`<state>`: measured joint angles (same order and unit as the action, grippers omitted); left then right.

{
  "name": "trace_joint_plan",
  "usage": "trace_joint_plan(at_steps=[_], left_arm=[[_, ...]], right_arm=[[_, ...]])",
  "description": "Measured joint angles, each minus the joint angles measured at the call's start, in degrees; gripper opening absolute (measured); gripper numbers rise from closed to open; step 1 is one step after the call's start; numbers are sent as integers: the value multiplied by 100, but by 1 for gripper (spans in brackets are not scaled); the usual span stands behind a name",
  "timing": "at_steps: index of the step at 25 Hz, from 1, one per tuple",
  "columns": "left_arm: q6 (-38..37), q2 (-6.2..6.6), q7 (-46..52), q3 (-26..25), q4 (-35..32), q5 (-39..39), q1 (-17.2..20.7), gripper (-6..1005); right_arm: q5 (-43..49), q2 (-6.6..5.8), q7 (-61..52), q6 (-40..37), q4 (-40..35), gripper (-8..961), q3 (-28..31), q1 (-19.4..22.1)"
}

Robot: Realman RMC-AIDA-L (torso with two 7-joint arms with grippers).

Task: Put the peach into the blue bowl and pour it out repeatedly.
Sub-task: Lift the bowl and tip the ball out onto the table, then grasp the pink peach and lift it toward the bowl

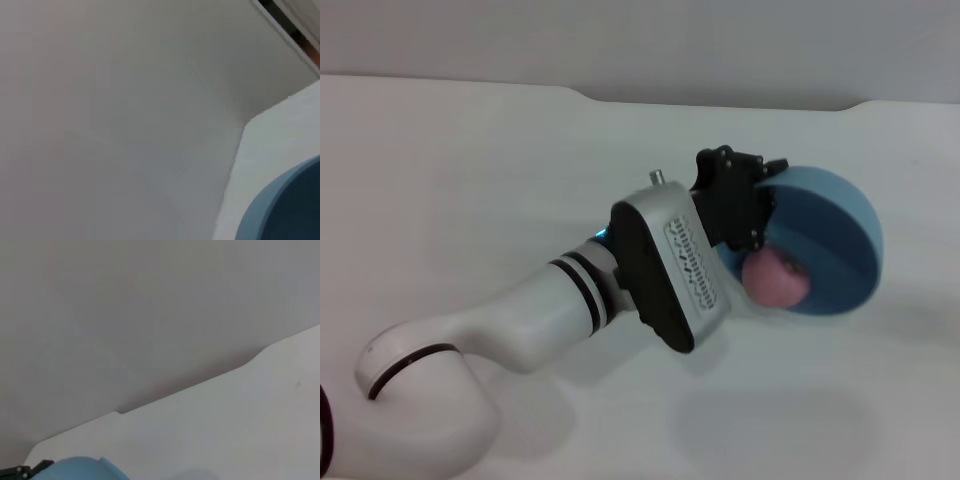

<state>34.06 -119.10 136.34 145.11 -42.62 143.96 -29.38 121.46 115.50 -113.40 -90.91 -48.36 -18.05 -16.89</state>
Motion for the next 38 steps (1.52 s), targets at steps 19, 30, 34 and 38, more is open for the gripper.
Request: trace_joint_plan(at_steps=[19,30,34,38], left_arm=[[1249,0,-2029,646,240,-1156,-142,-2],[1072,0,-999,125,28,-2864,-281,-1],[184,29,-784,-923,-522,-3889,-262,-1],[-2011,61,-773,-2354,-905,-4345,-233,-1]], right_arm=[[0,54,12,18,81,483,-36,-17],[50,10,186,-31,516,483,-167,-180],[54,98,588,-26,538,483,-605,-395],[63,204,910,81,547,483,-1257,-787]])
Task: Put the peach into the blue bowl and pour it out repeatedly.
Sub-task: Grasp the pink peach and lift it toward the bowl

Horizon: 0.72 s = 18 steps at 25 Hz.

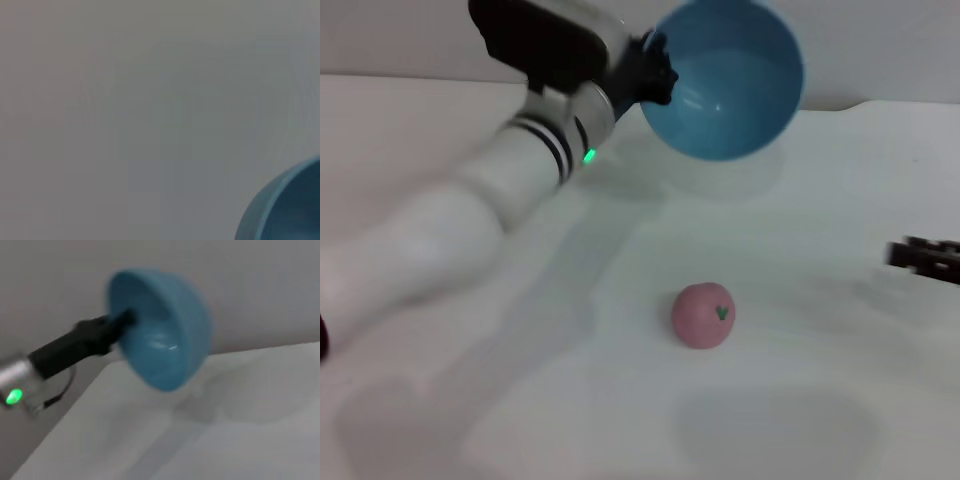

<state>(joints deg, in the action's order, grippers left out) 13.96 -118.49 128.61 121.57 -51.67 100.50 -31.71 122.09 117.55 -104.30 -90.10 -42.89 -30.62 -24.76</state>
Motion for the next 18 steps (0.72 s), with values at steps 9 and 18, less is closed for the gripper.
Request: trace_joint_plan(at_steps=[9,18], left_arm=[[-3918,49,373,-2962,-60,-52,47,-2],[-7267,258,1213,-5196,-174,861,76,-2]], right_arm=[[48,74,62,1265,525,484,-1713,-1079],[-156,173,60,2791,1173,484,-3899,-1767]])
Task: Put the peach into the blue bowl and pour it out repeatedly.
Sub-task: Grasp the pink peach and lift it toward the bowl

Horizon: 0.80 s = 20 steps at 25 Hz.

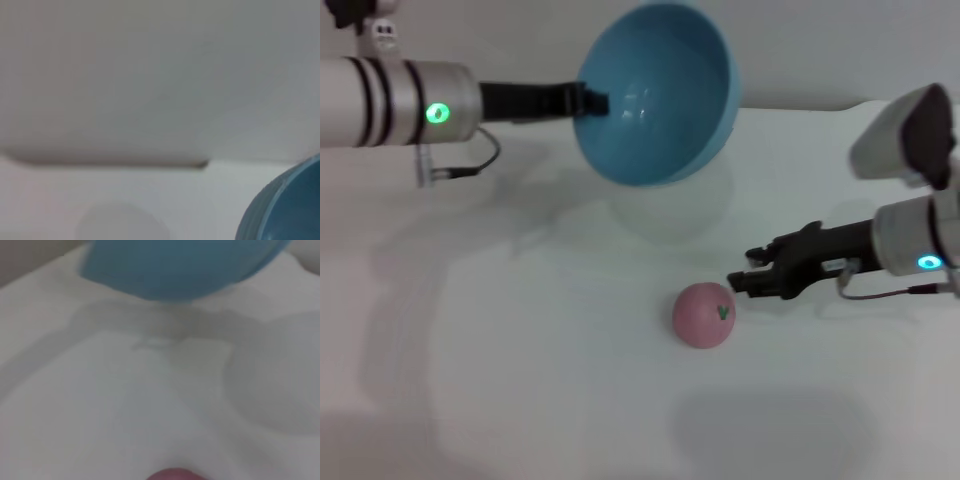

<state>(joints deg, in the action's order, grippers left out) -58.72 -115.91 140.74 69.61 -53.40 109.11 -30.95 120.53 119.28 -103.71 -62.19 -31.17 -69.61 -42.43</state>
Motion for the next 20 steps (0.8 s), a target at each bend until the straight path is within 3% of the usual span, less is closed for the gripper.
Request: trace_joint_plan(at_steps=[4,6,14,20], left_arm=[[-635,136,616,-138,-203,696,-1,-2],[-1084,179,1183,-165,-505,1504,-18,-2],[-1971,163,1919,-239,-1156,2756,-140,-1],[-2362,29,1995,-410,-1406,3321,-281,-1]], right_arm=[[-513,4,124,208,-15,485,-768,-23],[-712,5,256,235,-36,485,-986,-12],[-866,8,352,256,-47,485,-1500,-38],[-1183,36,428,802,96,483,-1841,15]])
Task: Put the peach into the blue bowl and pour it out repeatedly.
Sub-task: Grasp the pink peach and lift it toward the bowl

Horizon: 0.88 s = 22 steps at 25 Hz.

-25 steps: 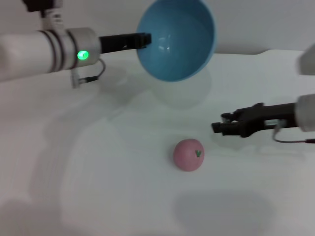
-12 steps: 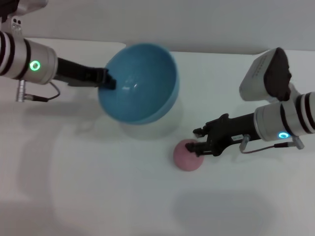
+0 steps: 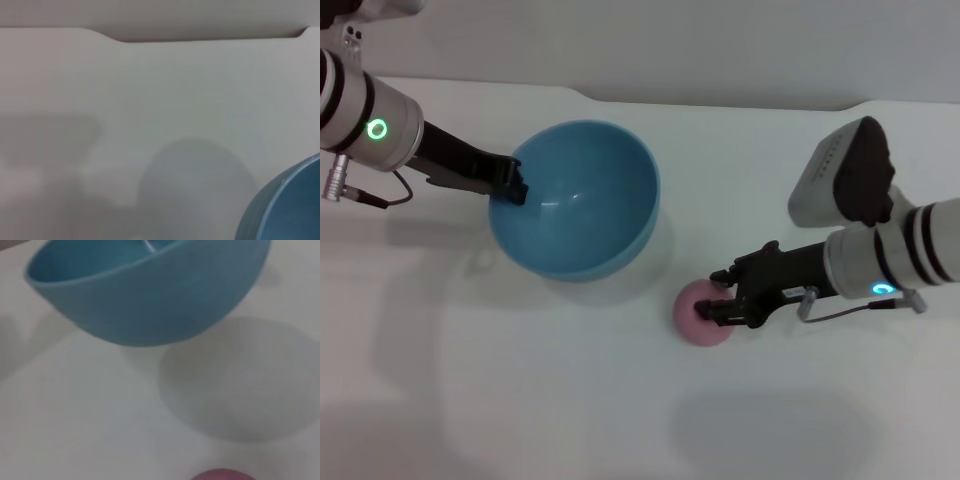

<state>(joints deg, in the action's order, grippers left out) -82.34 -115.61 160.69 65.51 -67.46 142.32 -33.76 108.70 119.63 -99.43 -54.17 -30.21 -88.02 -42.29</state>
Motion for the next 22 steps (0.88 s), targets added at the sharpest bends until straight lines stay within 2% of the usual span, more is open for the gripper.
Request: trace_joint_plan(at_steps=[5,10,18,22], left_arm=[[-236,-74,89,-29,-22,430,-153,-1],[-387,-162,131,-67,-42,708,-322,-2],[-378,-198,193,-38,-47,719,-462,-2],[-380,-203,204,-23,-24,695,-513,-2]], right_arm=[[-974,0,391,383,270,481,-681,-20],[-1220,-1,370,790,332,480,-1126,-27],[-1222,-22,386,849,371,477,-1181,38],[-1222,-65,384,711,190,367,-910,246]])
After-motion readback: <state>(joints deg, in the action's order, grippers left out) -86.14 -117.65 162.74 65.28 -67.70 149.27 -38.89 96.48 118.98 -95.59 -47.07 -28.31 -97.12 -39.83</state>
